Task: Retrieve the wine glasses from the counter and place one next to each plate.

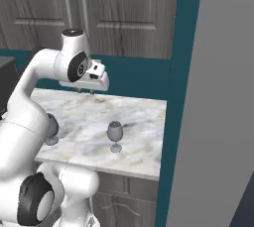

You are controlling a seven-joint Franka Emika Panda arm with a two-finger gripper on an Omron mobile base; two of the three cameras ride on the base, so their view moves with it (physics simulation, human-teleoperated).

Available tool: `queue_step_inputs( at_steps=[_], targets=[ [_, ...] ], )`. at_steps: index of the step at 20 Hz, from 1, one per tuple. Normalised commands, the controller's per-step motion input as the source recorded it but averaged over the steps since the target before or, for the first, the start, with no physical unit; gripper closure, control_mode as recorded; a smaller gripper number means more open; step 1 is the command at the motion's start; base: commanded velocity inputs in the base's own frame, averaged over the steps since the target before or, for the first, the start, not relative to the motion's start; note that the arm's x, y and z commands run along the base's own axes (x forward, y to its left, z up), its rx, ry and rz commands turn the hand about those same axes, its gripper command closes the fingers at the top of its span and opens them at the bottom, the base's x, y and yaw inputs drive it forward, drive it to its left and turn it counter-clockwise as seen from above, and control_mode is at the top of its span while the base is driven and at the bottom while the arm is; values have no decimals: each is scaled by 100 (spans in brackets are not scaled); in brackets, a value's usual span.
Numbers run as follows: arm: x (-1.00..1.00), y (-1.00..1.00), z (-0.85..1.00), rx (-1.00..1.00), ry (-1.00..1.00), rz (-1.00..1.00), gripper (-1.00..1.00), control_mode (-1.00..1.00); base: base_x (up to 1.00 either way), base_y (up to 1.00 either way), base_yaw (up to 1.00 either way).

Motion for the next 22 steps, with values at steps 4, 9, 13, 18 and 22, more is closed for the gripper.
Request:
queue_step_inputs(
  at_steps=[4,9,13,18,22],
  targets=[
    [-39,0,0,0,-12,0,-100,-100,0,0,0],
    [-83,0,-1,-2,-11,0,-100,-100,0,0,0],
    [-64,0,-7,-3,-20,0,-100,-100,0,0,0],
    [-41,-6,-16,0,-19,1,-100,-100,0,0,0],
    [-12,-1,-25,0,-12,4,-100,-100,0,0,0]
  ],
)
